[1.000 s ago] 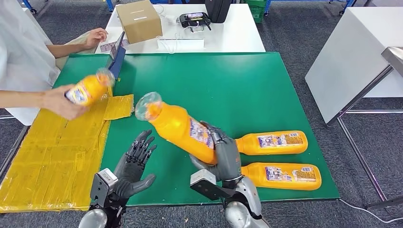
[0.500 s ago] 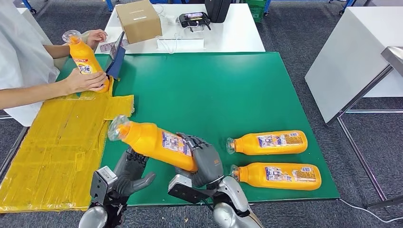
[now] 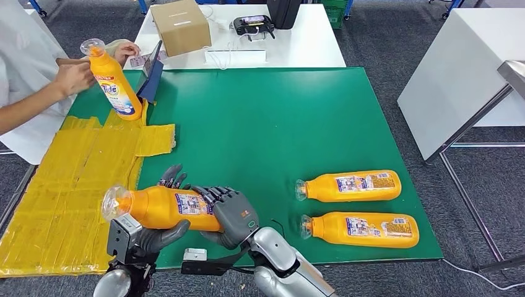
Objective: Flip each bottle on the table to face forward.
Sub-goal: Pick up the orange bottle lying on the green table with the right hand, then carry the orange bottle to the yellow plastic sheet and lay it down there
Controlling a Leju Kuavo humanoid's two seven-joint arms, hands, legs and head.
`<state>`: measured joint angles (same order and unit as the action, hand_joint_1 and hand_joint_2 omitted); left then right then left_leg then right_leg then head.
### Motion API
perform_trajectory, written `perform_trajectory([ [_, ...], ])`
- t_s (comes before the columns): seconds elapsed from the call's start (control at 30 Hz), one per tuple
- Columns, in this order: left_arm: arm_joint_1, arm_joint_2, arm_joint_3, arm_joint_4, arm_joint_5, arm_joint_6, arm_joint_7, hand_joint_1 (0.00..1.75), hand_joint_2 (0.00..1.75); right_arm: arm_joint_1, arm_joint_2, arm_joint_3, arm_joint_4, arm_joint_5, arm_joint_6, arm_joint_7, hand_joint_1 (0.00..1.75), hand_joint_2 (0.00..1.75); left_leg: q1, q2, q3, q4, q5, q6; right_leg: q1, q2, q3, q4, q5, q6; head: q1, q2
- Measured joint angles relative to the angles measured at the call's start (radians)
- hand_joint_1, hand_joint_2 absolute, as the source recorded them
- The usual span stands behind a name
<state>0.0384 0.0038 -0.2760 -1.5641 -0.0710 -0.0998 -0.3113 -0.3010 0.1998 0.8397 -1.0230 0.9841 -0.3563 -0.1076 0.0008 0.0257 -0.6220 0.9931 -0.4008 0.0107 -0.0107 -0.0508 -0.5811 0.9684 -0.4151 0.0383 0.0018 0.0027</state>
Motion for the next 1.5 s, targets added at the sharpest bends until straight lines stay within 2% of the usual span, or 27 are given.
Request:
perform_trajectory([
  [0.17,0.006,0.0,0.009,0.003,0.011,-0.004,0.0,0.0,1.75,-0.016,-0.004,0.022,0.01,0.024,-0.009,0.017,1.75,1.75,0.0,0.0,0.0,0.0,0.0,0.0,0.0,0.0,-0.001,0.0,0.0,0.0,0.0,0.0],
  [0.2,0.006,0.0,0.011,0.005,0.019,-0.007,0.0,0.06,1.75,-0.019,-0.006,0.028,0.012,0.031,-0.014,0.023,1.75,1.75,0.0,0.0,0.0,0.0,0.0,0.0,0.0,0.0,-0.001,0.0,0.0,0.0,0.0,0.0],
  [0.3,0.006,0.0,0.014,0.01,0.031,-0.015,0.0,1.37,1.75,-0.026,-0.008,0.042,0.021,0.042,-0.032,0.033,1.75,1.75,0.0,0.0,0.0,0.0,0.0,0.0,0.0,0.001,-0.001,0.0,0.0,0.0,0.0,0.0],
  [0.33,0.005,0.0,0.015,0.012,0.031,-0.014,0.0,1.75,1.75,-0.027,-0.009,0.046,0.025,0.042,-0.038,0.033,1.75,1.75,0.0,0.0,0.0,0.0,0.0,0.0,0.0,0.001,-0.001,0.0,0.0,0.0,0.0,0.0],
  [0.4,0.004,0.0,0.014,0.016,0.019,0.001,-0.002,1.75,1.75,-0.029,-0.011,0.051,0.029,0.041,-0.052,0.033,1.75,1.75,0.0,0.001,0.0,0.0,0.0,0.0,0.0,0.001,-0.001,0.0,0.0,0.0,0.0,0.0],
  [0.63,0.004,-0.013,0.012,0.017,-0.112,0.153,-0.033,1.75,1.75,-0.001,-0.035,0.049,-0.021,-0.024,-0.072,0.016,1.75,1.75,0.0,0.0,0.0,0.0,0.0,0.0,0.0,0.001,-0.001,0.0,0.0,0.0,0.0,0.0],
  [0.77,-0.004,-0.019,0.016,0.012,-0.14,0.196,-0.048,1.75,1.75,0.038,-0.053,0.027,-0.092,-0.147,-0.027,-0.033,0.0,1.75,0.0,0.0,0.0,0.0,0.0,0.0,0.0,0.001,-0.001,0.0,0.0,0.0,0.0,0.0],
  [0.87,-0.034,-0.015,0.027,0.009,-0.257,0.287,-0.05,1.75,1.75,0.079,-0.064,-0.01,-0.159,-0.243,-0.004,-0.079,0.0,1.75,0.0,0.0,0.0,0.0,0.0,0.0,0.0,0.001,-0.001,0.0,0.0,0.0,0.0,0.0],
  [0.97,-0.083,0.0,0.068,0.02,-0.362,0.371,-0.021,1.75,1.75,0.128,-0.078,-0.053,-0.241,-0.275,-0.002,-0.105,0.0,1.75,0.001,0.0,0.0,0.0,0.0,0.0,0.001,0.0,0.0,0.0,0.001,0.0,0.0,0.0],
  [1.17,-0.129,0.019,0.115,0.034,-0.383,0.383,-0.01,1.75,1.75,0.181,-0.095,-0.091,-0.326,-0.279,0.0,-0.109,0.0,1.75,0.0,-0.001,0.0,0.0,0.0,0.0,0.001,0.0,0.0,0.001,0.0,0.0,0.0,0.0],
  [1.23,-0.14,0.026,0.118,0.042,-0.441,0.402,0.02,1.75,1.75,0.193,-0.098,-0.105,-0.347,-0.278,-0.014,-0.11,0.0,1.75,0.0,-0.001,0.0,0.0,0.0,0.0,0.0,0.0,0.0,0.001,0.0,0.0,0.0,0.0],
  [1.3,-0.17,0.046,0.119,0.069,-0.612,0.456,0.095,1.75,1.75,0.209,-0.106,-0.136,-0.388,-0.284,-0.047,-0.112,0.0,1.75,0.0,-0.002,-0.001,0.0,0.001,0.0,0.0,-0.001,0.0,0.001,0.0,0.0,0.001,0.0],
  [1.37,-0.224,0.083,0.121,0.126,-0.888,0.516,0.212,1.75,1.75,0.221,-0.118,-0.184,-0.447,-0.272,-0.073,-0.114,0.0,1.75,0.0,-0.002,-0.001,0.0,0.001,0.0,0.0,-0.001,0.0,0.0,0.001,0.0,0.0,0.0],
  [1.43,-0.301,0.134,0.111,0.219,-1.211,0.554,0.382,1.75,1.75,0.219,-0.133,-0.237,-0.5,-0.215,-0.082,-0.107,0.0,1.75,0.0,-0.002,-0.001,0.0,0.002,0.0,0.0,-0.001,-0.001,0.001,0.002,-0.001,0.0,0.0],
  [1.5,-0.399,0.196,0.051,0.354,-1.456,0.563,0.578,1.75,1.75,0.202,-0.148,-0.274,-0.532,-0.127,-0.079,-0.085,0.0,1.75,0.0,0.0,-0.001,0.0,0.004,-0.001,0.0,0.0,-0.002,0.001,0.004,-0.003,0.0,0.0],
])
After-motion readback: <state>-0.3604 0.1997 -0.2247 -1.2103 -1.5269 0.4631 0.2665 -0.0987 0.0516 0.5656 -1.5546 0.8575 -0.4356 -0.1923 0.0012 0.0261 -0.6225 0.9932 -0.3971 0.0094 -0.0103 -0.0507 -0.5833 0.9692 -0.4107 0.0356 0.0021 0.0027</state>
